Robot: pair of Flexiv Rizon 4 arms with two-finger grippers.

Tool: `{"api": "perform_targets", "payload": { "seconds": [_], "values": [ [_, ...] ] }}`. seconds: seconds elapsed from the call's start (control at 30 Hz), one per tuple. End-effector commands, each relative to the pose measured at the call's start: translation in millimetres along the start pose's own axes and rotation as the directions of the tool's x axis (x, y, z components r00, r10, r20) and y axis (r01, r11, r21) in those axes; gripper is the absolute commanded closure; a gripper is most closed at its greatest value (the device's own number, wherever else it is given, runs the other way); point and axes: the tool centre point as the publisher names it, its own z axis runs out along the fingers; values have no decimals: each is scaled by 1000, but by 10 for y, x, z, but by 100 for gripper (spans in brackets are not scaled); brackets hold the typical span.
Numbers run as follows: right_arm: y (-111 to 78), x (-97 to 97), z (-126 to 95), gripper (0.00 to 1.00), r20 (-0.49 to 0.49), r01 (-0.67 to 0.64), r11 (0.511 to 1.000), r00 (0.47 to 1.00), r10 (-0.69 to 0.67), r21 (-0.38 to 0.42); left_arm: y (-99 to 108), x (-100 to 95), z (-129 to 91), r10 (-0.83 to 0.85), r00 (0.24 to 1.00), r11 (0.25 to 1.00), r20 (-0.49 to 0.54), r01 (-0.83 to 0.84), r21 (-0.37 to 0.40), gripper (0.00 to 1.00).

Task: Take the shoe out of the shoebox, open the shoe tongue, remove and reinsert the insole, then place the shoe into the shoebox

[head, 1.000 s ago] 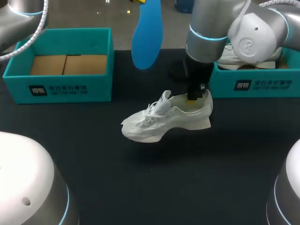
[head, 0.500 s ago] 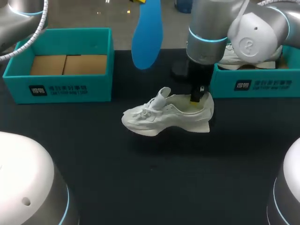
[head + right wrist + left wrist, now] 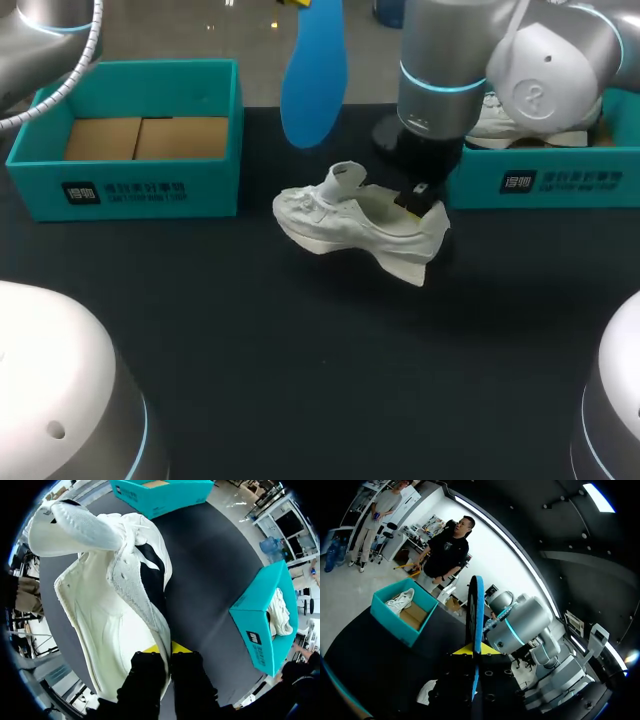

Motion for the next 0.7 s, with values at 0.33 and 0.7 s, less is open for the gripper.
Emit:
{"api": "perform_targets", "payload": {
  "seconds": [0.33,0.7],
  "values": [
    [144,119,53,100,16,161,987,987,-161,-19,-4,-16,-4,1,1000,1000,-3,-1,-1,100],
    [144,119,53,100,16,161,987,987,-161,-19,-4,-16,-4,1,1000,1000,-3,-1,-1,100]
  ]
}}
